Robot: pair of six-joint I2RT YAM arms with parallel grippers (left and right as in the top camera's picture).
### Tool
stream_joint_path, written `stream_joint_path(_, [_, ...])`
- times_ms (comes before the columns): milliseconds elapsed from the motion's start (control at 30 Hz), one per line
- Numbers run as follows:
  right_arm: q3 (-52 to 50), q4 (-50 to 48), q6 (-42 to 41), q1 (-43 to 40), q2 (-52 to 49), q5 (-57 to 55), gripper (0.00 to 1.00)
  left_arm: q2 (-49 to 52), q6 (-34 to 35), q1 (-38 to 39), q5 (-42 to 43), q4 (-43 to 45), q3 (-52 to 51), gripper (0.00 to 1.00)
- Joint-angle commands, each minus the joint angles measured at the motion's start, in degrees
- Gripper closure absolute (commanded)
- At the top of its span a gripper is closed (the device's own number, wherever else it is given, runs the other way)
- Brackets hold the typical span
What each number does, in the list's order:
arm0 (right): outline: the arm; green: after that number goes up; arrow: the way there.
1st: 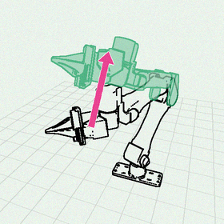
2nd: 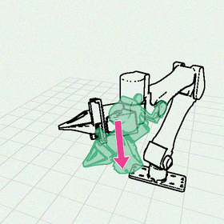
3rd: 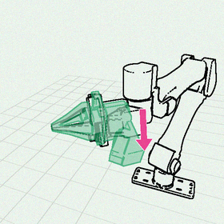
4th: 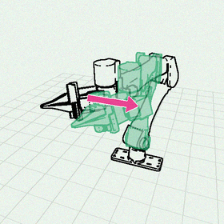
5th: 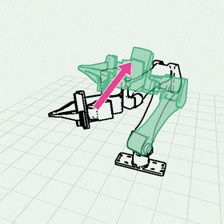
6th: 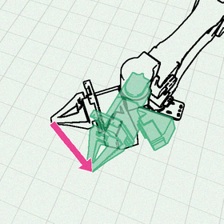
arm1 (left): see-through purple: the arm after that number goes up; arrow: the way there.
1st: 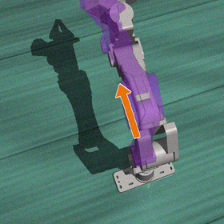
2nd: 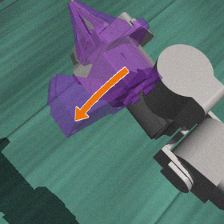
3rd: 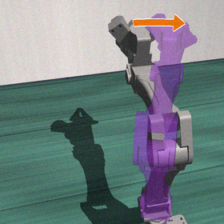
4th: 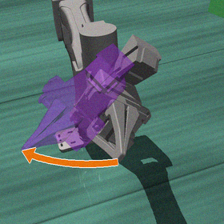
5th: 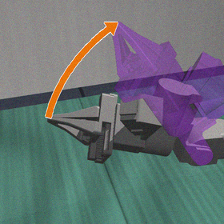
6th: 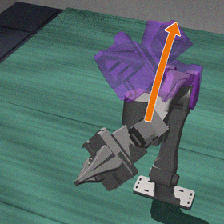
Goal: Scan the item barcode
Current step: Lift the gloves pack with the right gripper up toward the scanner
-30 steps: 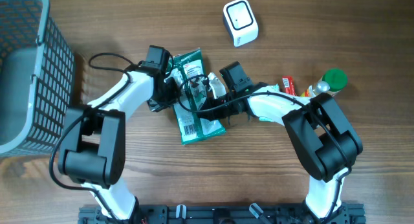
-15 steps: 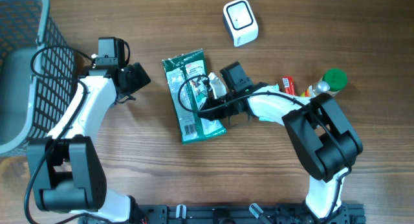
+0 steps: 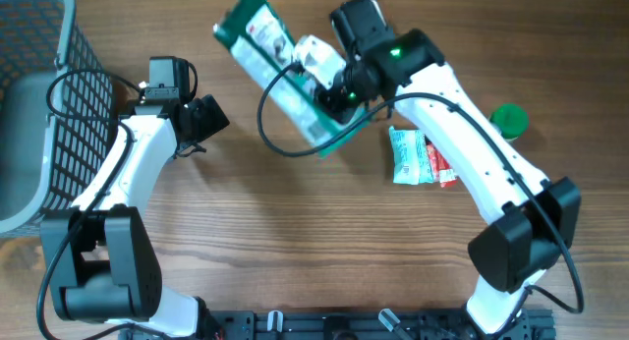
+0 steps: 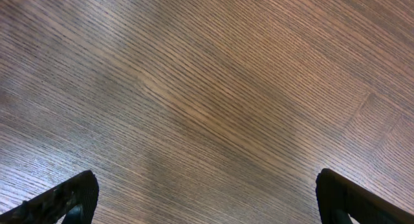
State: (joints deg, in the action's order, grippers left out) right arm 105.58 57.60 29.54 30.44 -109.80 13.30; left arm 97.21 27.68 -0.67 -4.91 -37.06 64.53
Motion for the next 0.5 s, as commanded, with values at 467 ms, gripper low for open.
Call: stream_joint_path(467, [-0.2,-36.6,41.0,-0.5,-7.1,-37.0,0.96,-0.3,-0.7,-0.2,-1.0,0.0,-0.1,0.0])
